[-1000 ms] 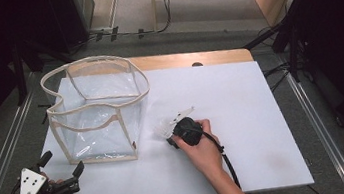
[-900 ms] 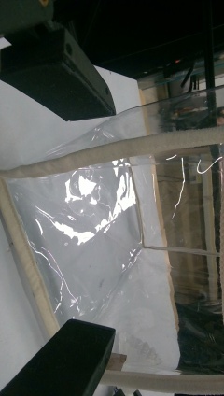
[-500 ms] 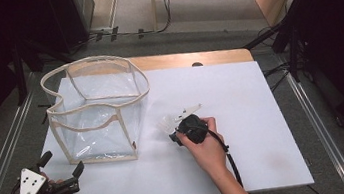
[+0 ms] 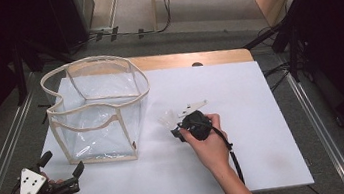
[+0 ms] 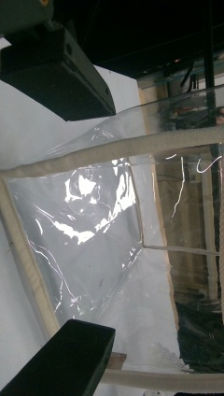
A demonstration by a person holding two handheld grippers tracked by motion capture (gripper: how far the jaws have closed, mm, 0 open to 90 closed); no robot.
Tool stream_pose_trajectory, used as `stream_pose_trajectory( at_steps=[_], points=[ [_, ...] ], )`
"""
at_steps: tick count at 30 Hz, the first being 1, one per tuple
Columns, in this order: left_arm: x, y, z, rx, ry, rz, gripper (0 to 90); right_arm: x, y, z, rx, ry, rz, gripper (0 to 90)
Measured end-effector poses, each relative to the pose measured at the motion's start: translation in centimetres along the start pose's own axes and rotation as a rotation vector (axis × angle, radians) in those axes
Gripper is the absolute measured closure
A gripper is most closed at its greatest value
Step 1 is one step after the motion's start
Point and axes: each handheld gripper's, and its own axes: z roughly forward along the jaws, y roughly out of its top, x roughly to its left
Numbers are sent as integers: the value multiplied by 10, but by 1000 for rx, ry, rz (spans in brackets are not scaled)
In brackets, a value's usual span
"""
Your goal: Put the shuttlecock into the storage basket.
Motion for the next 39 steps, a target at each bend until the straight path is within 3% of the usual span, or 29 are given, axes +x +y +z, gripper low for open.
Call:
stream_pose_trajectory(
  at_steps=[39],
  points=[
    [0, 0, 0, 0, -1, 2, 0, -15, 21, -40, -123, -22, 38, 628]
  ],
)
